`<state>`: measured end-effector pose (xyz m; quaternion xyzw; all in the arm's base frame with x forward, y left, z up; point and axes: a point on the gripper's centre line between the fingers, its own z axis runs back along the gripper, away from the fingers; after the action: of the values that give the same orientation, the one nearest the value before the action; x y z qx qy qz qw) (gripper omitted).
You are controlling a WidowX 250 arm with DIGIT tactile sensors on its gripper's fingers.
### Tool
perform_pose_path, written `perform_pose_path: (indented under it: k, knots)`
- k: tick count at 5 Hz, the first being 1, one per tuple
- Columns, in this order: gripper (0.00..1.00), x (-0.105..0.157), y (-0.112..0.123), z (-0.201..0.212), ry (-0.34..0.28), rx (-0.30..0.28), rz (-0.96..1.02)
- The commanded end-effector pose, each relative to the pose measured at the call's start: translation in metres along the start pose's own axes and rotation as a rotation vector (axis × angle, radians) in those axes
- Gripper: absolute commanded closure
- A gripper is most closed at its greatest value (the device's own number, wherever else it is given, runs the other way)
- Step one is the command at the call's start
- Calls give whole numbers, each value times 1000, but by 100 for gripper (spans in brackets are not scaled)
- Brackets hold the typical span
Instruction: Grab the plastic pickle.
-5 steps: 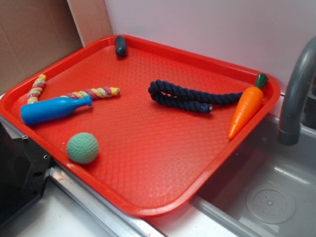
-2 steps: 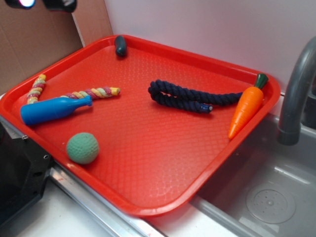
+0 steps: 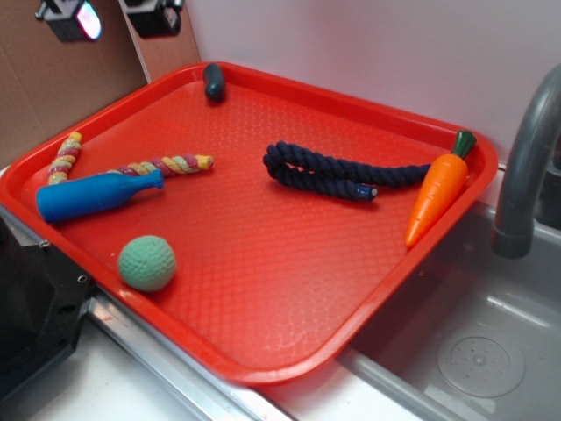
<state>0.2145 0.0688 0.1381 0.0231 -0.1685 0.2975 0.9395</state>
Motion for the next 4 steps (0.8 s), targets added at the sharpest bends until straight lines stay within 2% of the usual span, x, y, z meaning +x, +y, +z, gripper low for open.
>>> perform_pose_path:
  k: [1, 3, 4]
  knots:
    - [0, 23, 11, -29, 2, -74, 50]
    - [0, 23, 11, -29, 2, -74, 50]
    - [0, 41, 10, -56, -7, -46, 99]
